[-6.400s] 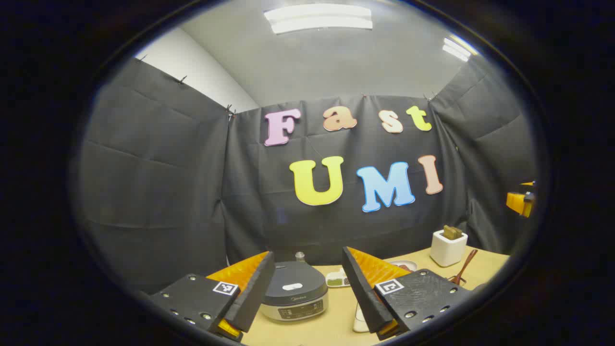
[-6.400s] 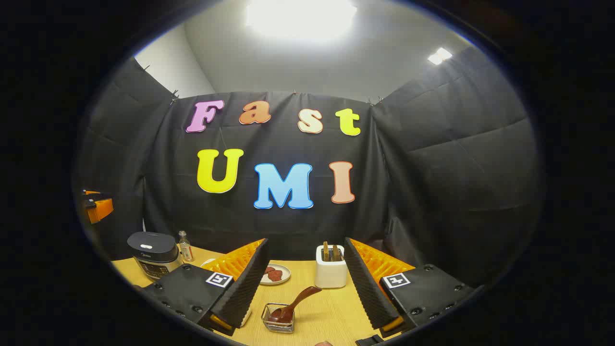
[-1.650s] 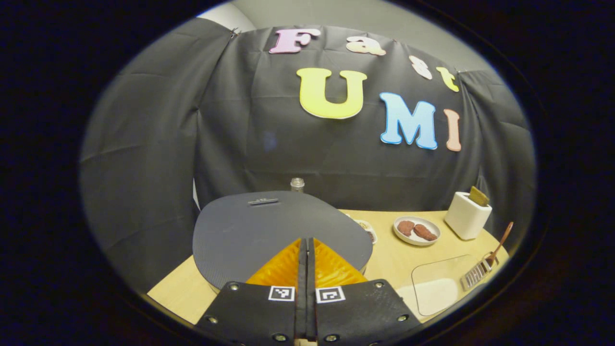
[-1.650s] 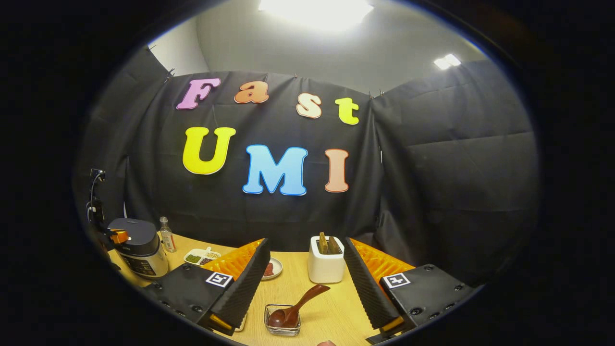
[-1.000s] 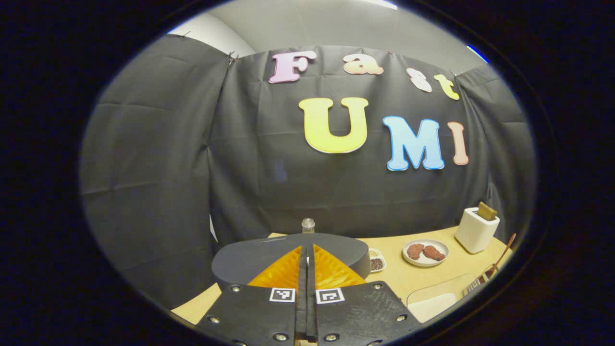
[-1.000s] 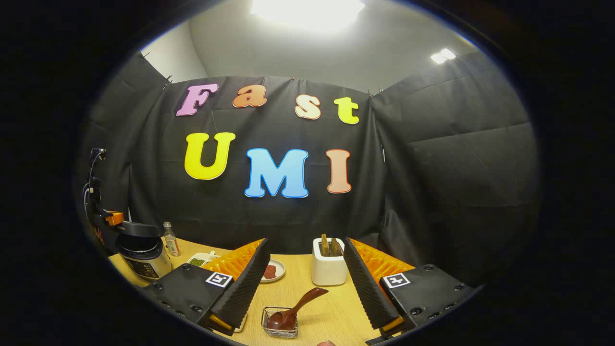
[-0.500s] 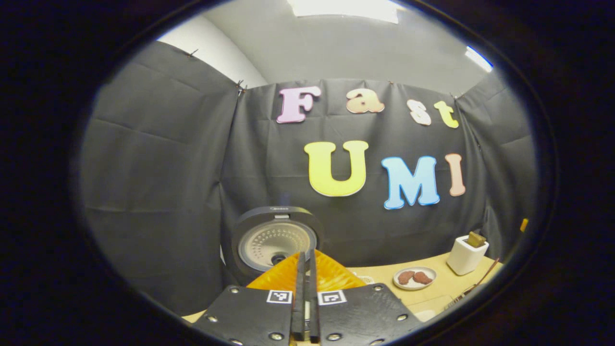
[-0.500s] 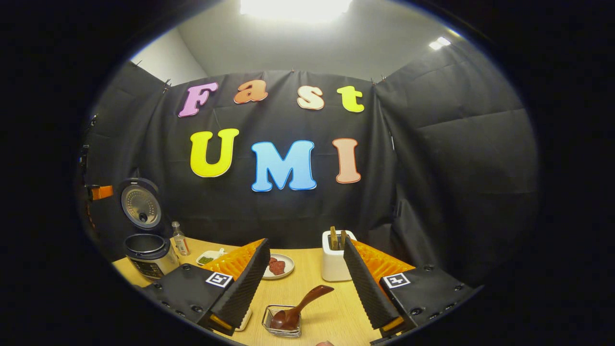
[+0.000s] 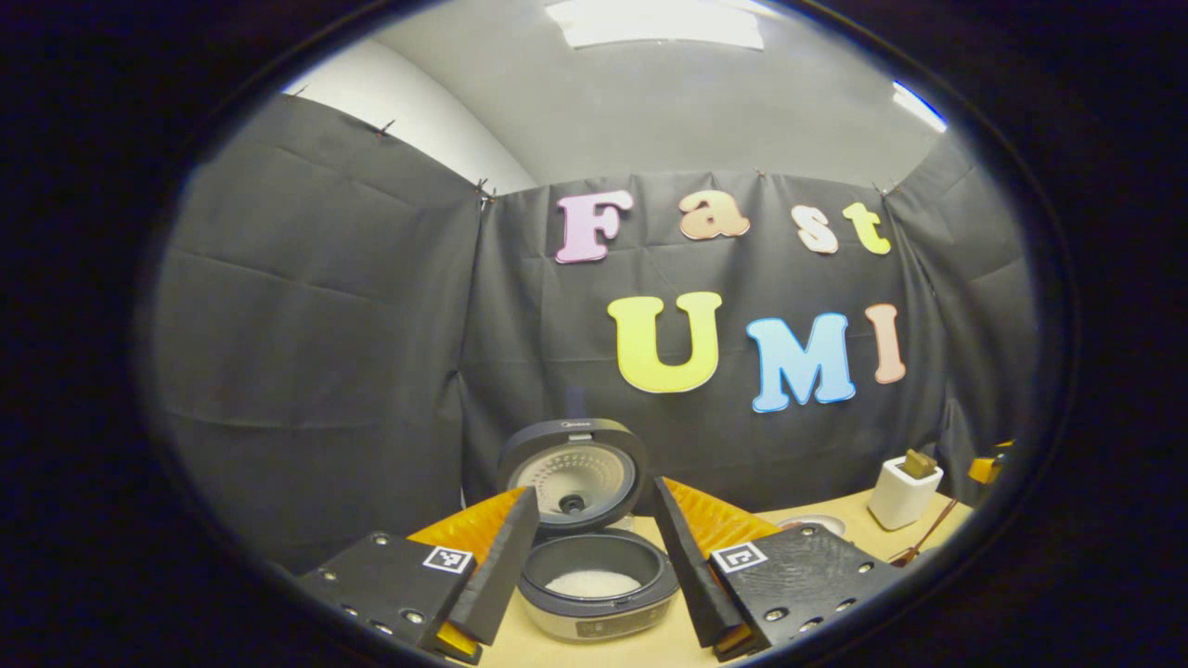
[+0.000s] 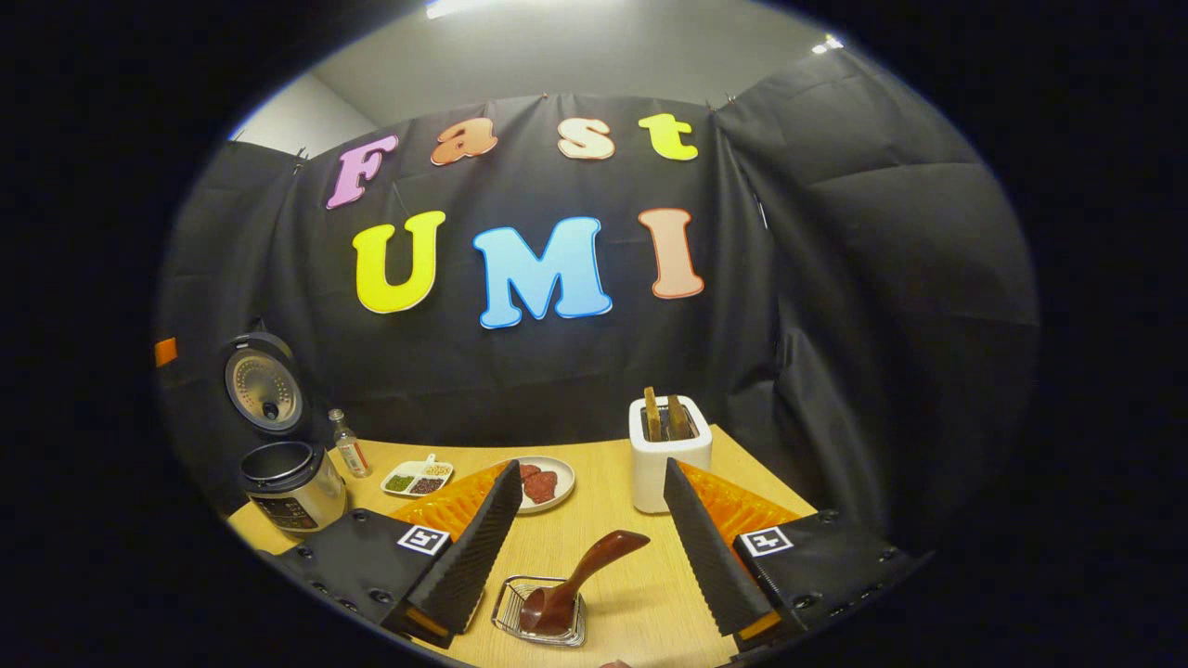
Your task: Close the left gripper, press the button to open the rice cooker; take a wooden spoon from the chopstick holder with the right hand, scoop a spoonful of rice and pour it into the rice cooker, then put the wooden spoon back into the chopstick holder.
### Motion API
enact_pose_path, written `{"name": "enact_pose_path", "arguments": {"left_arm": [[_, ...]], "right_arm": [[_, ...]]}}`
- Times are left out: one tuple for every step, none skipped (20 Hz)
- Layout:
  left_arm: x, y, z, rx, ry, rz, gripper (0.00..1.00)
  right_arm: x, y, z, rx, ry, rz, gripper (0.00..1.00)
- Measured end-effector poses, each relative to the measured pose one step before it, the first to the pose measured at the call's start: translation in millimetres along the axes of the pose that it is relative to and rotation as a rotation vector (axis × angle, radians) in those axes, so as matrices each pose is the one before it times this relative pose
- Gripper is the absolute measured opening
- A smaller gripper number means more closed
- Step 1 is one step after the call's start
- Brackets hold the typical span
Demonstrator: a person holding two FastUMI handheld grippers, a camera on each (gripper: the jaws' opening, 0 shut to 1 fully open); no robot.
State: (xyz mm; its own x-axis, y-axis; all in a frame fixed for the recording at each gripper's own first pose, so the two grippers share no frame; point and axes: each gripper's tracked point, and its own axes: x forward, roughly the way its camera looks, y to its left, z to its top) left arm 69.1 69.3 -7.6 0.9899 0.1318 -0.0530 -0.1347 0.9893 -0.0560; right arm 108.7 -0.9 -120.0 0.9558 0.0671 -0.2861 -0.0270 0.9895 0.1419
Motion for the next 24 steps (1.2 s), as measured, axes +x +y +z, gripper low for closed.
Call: {"name": "enact_pose_path", "arguments": {"left_arm": [[-4.88, 4.51, -0.34, 0.00221, 0.00390, 0.01120, 0.77], [-4.53, 5.50, -0.26, 0.00623, 0.00337, 0.01555, 0.78], [-4.24, 4.05, 1.58, 0.00577, -0.00028, 0.01186, 0.77], [-3.89, 3.91, 2.37, 0.00645, -0.00269, 0.01088, 0.77], [-3.23, 5.04, 0.87, 0.00893, -0.00146, 0.01242, 0.78], [-3.32, 4.02, -1.13, 0.01139, 0.00461, 0.01037, 0.77], [-2.67, 3.69, -0.98, 0.00985, 0.00332, 0.00749, 0.77], [-3.30, 3.16, -0.60, 0.00587, 0.00267, 0.00623, 0.77], [-2.23, 2.04, -0.19, 0.00235, 0.00240, 0.00400, 0.77], [-1.42, 3.10, -2.07, 0.00288, 0.00277, 0.00547, 0.78], [-0.17, 4.01, -2.24, 0.00422, 0.00587, 0.00811, 0.79], [-0.26, 1.88, -2.65, 0.00280, 0.00900, 0.00607, 0.78], [-0.27, 2.90, -3.69, 0.00139, 0.01089, 0.00747, 0.78], [-1.99, 3.51, -2.72, -0.00055, 0.00705, 0.00449, 0.77], [-0.35, 2.48, -0.66, -0.00174, 0.00220, 0.00403, 0.77], [-2.33, 3.17, -1.23, -0.00103, -0.00003, 0.00370, 0.79], [-0.14, 1.80, 0.61, 0.00071, -0.00181, 0.00314, 0.79], [-0.05, 1.84, -0.68, 0.00298, -0.00226, 0.00301, 0.78], [-0.95, 4.36, -2.25, 0.00207, 0.00147, 0.00453, 0.78], [-1.10, 1.99, -1.41, 0.00274, -0.00203, 0.00240, 0.78], [-0.96, 0.62, -0.04, 0.00130, -0.00158, 0.00264, 0.78], [1.74, 0.57, 1.16, 0.00002, 0.00124, 0.00056, 0.78], [-0.82, 2.02, -2.29, -0.00194, -0.00191, 0.00016, 0.78], [1.03, 0.84, -0.78, -0.00203, 0.00000, -0.00084, 0.78]], "right_arm": [[4.89, -1.11, -6.15, 0.00995, 0.01861, 0.00002, 0.97], [4.14, -2.49, -6.74, 0.00273, 0.01864, -0.00012, 0.97], [5.44, -1.99, -7.61, 0.00031, 0.01983, -0.00165, 0.98], [3.77, -1.24, -6.03, 0.00014, 0.02114, -0.00159, 0.98], [4.42, -1.51, -6.86, 0.00746, 0.02369, 0.00072, 0.98], [5.88, -0.37, -9.44, 0.01356, 0.02839, -0.00272, 0.98], [6.67, -1.21, -8.88, 0.01476, 0.03312, -0.00667, 0.98], [4.38, -1.35, -9.72, 0.01890, 0.03297, -0.00181, 0.98], [3.39, 0.30, -9.74, 0.02101, 0.03195, 0.00357, 0.98], [3.27, -0.31, -10.49, 0.02105, 0.02823, 0.00473, 0.98], [3.26, -0.12, -7.72, 0.02109, 0.02486, 0.00193, 0.98], [1.42, 0.54, -7.32, 0.02074, 0.02303, 0.00056, 0.98], [1.63, 1.31, -5.98, 0.02019, 0.01948, 0.00497, 0.93], [1.70, 1.35, -4.69, 0.01790, 0.01580, 0.00198, 0.97], [0.98, 0.98, -4.81, 0.01266, 0.01549, 0.00246, 0.96], [1.09, 2.62, -4.55, 0.00924, 0.00908, 0.00400, 0.96], [0.15, 0.97, -2.41, 0.00344, 0.00964, 0.00179, 0.90], [2.09, 2.19, -2.74, 0.00316, 0.00802, 0.00580, 0.82], [2.47, 2.54, -1.27, 0.00720, 0.00881, 0.00651, 0.82], [0.56, 3.17, -2.58, 0.01115, 0.00859, 0.00892, 0.72], [0.88, 1.34, -1.50, 0.01254, 0.00904, 0.00170, 0.59], [2.00, 1.03, -2.23, 0.01441, 0.00871, 0.00264, 0.58], [1.53, 0.83, -3.00, 0.01654, 0.01643, 0.00422, 0.43], [0.62, -2.03, -3.65, 0.01385, 0.00887, -0.00825, 0.38]]}}
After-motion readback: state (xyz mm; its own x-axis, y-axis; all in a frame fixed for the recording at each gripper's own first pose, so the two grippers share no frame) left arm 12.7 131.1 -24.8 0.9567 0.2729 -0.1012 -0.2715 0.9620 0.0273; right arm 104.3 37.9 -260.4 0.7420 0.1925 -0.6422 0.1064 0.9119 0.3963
